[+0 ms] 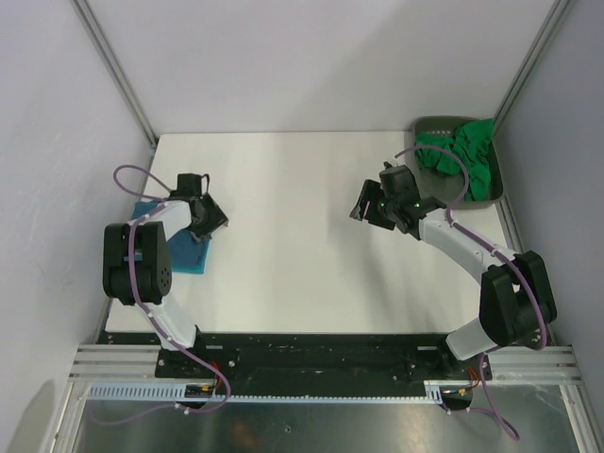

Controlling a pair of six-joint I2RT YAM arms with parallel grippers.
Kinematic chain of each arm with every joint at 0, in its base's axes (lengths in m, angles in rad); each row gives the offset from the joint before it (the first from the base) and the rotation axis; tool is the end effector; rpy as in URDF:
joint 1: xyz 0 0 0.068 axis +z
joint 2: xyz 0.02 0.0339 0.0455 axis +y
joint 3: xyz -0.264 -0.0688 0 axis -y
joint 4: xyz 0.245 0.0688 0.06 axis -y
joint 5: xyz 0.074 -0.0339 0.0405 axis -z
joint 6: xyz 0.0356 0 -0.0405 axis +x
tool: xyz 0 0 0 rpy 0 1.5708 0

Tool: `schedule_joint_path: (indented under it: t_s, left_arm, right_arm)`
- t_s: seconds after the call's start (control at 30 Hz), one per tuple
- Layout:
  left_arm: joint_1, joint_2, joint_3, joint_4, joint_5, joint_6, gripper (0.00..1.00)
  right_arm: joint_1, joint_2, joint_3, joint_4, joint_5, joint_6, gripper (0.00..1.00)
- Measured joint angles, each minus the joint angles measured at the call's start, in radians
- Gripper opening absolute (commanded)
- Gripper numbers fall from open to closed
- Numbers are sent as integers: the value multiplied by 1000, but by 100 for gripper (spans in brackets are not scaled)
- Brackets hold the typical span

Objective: Fold and stack the t-shirts
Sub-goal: Put the neatly folded tshirt into the corner of the board with the left arm

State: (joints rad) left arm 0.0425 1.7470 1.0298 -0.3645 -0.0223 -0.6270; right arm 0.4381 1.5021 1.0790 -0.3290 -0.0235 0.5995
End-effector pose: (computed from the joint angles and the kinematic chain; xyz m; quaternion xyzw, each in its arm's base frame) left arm 0.3415 0.0153 0.1609 -0.3213 0.9154 -0.0594 0.2350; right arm 0.2984 0.1407 0.2561 0.0693 0.9147 0.2067 0.3403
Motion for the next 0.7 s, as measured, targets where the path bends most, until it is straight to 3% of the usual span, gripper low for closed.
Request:
schedule_joint_path:
  t_s: [0.23,0.4,0.53,0.63,0.7]
  left_arm:
    - [-15,-1,3,-2,3,38,65]
    - [-84,-9,7,-31,7,86,70]
    - [-227,-51,7,-73,35,115,81]
    - [-357,-150,7,-86,55,136,96]
    - [-426,-227,8,-87,67,148,98]
  right_arm:
    - [0,0,-11,1,0,0,65]
    - [-16,-2,-11,-1,-1,-1,66]
    - [-41,-23,-13,-11,0,-1,67]
    - [-52,-56,-13,-29,0,-1,69]
    - [-52,-85,-14,-46,0,-1,70]
